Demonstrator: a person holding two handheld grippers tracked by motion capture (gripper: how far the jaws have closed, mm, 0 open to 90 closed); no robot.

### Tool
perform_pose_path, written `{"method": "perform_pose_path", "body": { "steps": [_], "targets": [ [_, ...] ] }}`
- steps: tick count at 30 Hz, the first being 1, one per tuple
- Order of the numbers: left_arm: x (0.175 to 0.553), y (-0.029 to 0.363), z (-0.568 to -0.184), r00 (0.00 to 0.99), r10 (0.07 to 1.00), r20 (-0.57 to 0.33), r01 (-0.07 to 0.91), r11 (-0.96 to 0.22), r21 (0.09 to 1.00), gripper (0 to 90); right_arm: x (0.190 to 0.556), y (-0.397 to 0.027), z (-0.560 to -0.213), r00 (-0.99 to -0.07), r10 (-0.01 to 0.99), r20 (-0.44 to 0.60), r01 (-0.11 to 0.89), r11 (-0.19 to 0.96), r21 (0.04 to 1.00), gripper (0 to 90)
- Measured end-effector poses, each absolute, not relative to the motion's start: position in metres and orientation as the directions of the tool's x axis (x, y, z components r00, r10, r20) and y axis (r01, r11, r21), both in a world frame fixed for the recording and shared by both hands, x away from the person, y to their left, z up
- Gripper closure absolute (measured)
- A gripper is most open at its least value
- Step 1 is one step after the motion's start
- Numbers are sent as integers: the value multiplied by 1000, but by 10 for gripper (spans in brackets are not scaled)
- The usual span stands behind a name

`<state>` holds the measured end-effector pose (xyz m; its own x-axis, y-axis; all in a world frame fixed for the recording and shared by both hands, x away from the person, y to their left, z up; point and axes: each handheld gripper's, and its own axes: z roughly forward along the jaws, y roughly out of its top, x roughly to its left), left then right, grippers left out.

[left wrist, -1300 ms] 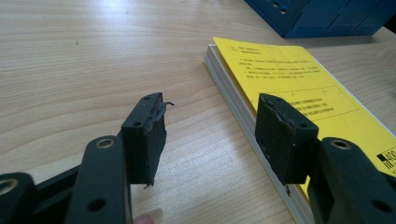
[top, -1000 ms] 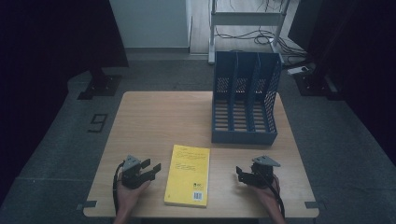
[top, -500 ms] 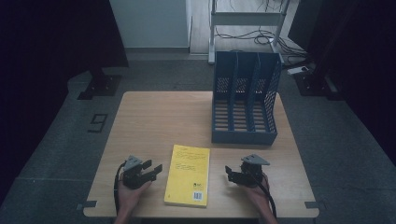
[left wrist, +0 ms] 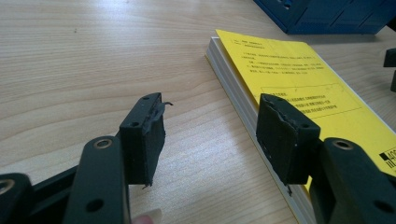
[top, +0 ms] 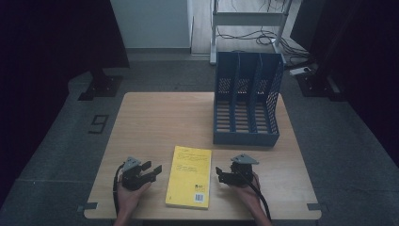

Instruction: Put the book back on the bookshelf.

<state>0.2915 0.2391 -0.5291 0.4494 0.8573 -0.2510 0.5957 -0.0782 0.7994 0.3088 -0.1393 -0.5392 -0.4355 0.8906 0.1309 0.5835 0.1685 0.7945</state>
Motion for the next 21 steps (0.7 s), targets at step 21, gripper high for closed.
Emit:
{"method": "perform_pose_path", "body": {
  "steps": [21],
  "targets": [
    [291, 243, -528, 443, 854, -271, 596, -55, 801, 418, 319, -86, -542, -519, 842, 145, 583, 225, 780, 135]
  ]
}}
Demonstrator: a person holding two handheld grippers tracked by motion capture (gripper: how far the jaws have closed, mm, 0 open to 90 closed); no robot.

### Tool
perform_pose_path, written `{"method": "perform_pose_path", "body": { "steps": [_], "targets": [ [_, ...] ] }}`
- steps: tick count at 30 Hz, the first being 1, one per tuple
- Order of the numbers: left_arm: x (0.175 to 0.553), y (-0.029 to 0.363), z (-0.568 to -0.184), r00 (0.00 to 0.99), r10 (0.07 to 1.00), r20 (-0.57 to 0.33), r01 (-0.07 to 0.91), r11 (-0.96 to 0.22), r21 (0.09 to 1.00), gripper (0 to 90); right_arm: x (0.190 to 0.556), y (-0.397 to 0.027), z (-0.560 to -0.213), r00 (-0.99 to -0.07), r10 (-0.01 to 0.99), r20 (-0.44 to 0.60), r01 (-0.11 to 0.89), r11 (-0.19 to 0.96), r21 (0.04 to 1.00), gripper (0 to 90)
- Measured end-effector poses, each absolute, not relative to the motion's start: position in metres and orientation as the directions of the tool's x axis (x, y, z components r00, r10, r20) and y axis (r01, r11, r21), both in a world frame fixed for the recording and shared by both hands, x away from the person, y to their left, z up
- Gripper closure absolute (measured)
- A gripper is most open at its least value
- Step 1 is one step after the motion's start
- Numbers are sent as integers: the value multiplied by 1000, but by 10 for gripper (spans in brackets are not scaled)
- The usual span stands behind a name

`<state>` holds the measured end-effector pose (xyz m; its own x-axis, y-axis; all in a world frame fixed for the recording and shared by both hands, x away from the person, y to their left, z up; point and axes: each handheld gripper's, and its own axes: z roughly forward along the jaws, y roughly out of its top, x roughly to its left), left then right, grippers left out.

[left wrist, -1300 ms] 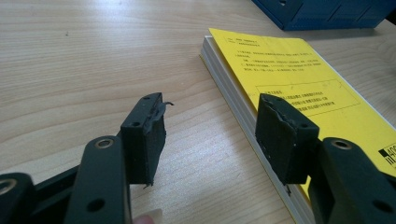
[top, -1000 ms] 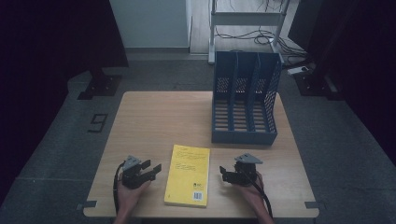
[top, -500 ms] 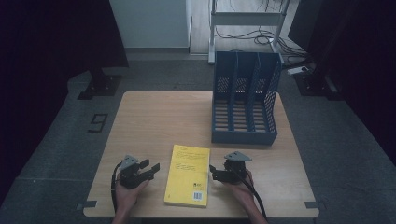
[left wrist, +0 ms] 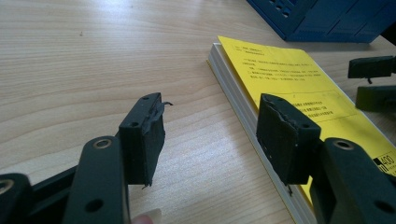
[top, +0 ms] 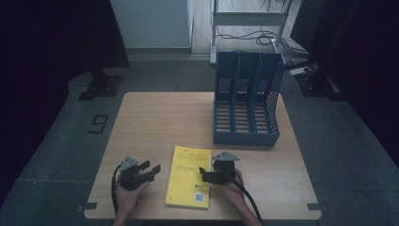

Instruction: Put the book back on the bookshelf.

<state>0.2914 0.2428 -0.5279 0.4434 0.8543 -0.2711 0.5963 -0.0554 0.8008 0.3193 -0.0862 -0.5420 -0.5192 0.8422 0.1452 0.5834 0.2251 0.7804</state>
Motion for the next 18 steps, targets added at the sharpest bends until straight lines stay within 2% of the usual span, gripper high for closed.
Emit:
{"method": "perform_pose_path", "body": {
  "steps": [9, 18],
  "targets": [
    [291, 237, -530, 452, 849, -273, 599, -63, 798, 417, 318, -78, -549, -534, 832, 150, 598, 246, 763, 133],
    [290, 226, -531, 475, 841, -258, 594, -90, 799, 417, 315, -75, -553, -554, 808, 202, 610, 229, 759, 151]
  ]
}}
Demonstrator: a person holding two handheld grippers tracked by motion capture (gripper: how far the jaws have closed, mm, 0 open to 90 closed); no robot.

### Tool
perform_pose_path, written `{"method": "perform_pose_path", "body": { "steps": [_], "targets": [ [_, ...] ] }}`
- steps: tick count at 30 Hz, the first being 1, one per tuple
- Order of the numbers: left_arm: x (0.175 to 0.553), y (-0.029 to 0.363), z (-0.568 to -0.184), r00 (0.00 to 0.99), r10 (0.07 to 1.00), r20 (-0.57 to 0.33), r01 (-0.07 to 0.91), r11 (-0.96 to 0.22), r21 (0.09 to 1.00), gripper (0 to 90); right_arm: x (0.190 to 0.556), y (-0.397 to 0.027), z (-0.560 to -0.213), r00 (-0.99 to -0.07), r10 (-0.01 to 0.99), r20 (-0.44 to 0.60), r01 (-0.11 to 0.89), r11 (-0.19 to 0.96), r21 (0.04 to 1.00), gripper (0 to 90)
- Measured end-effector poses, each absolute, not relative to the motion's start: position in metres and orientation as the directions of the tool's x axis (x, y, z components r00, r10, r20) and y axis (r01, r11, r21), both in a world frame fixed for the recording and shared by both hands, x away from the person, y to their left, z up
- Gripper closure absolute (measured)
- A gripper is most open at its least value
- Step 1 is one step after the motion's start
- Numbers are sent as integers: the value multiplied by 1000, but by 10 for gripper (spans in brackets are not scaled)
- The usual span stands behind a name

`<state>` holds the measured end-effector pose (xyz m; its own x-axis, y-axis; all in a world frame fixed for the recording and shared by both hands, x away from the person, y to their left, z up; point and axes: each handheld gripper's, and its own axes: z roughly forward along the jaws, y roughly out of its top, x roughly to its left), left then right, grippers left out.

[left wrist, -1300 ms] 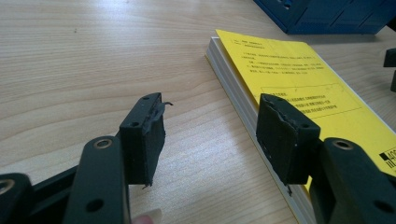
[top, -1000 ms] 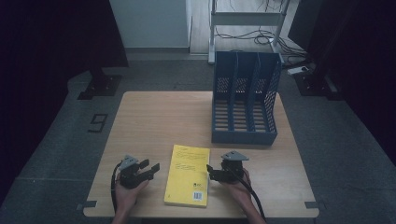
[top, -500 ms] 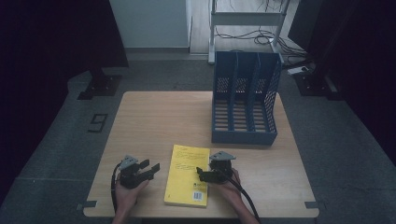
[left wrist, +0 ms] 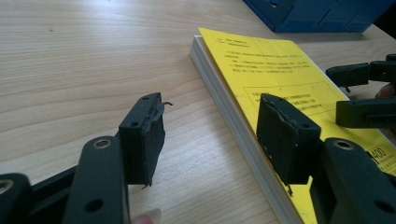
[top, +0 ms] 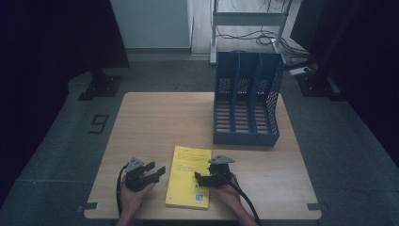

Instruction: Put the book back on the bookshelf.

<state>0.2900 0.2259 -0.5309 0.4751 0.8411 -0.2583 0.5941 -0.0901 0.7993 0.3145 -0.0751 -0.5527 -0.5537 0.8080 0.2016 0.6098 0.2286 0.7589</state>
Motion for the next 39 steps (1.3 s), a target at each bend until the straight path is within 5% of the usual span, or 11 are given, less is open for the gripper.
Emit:
{"method": "perform_pose_path", "body": {
  "steps": [39],
  "targets": [
    [298, 171, -547, 547, 804, -231, 626, -211, 750, 366, 311, -75, -554, -548, 811, 205, 604, 213, 768, 180]
  ]
}}
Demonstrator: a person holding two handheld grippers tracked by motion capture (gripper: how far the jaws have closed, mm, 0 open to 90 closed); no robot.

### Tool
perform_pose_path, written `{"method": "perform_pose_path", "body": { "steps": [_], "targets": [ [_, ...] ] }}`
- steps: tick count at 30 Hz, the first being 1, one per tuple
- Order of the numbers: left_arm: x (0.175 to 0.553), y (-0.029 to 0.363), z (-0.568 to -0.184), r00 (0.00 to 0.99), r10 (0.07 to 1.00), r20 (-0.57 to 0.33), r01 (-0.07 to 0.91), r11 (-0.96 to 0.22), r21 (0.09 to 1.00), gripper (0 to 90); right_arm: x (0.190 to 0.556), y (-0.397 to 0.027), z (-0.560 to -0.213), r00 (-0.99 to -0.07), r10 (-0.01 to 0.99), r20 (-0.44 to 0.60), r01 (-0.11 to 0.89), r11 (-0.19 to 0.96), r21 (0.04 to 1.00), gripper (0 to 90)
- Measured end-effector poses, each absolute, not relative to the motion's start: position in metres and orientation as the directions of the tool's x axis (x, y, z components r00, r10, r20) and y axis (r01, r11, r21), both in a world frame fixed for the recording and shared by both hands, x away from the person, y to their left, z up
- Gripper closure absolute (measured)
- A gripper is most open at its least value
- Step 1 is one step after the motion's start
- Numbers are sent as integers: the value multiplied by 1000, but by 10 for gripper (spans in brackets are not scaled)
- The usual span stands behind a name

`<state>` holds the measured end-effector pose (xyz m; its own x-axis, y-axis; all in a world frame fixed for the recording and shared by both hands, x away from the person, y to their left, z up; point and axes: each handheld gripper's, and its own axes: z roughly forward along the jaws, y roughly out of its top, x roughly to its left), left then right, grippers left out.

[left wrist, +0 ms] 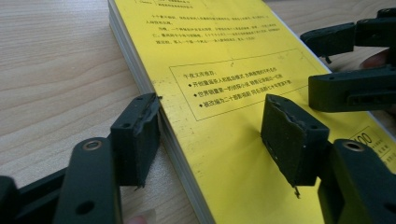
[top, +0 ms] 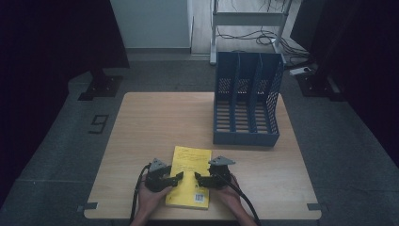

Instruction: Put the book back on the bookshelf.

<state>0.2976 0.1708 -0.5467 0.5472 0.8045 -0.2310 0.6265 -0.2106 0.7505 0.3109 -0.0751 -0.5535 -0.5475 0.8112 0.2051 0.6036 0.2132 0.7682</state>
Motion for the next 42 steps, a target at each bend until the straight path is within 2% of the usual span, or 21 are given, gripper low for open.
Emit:
{"method": "perform_pose_path", "body": {
  "steps": [9, 16, 22, 30, 42],
  "targets": [
    [295, 167, -546, 532, 821, -210, 620, -208, 756, 367, 311, -75, -554, -546, 812, 204, 604, 213, 768, 182],
    [294, 170, -542, 519, 816, -255, 622, -155, 767, 387, 311, -75, -554, -547, 812, 204, 603, 213, 768, 182],
    [292, 171, -539, 524, 813, -254, 610, -150, 778, 401, 311, -75, -554, -546, 812, 206, 604, 212, 768, 182],
    [290, 177, -527, 560, 758, -333, 599, -94, 795, 416, 311, -76, -554, -547, 810, 209, 604, 209, 769, 182],
    [294, 186, -532, 547, 704, -452, 660, -31, 751, 453, 311, -76, -554, -551, 808, 210, 603, 211, 769, 182]
  ]
}}
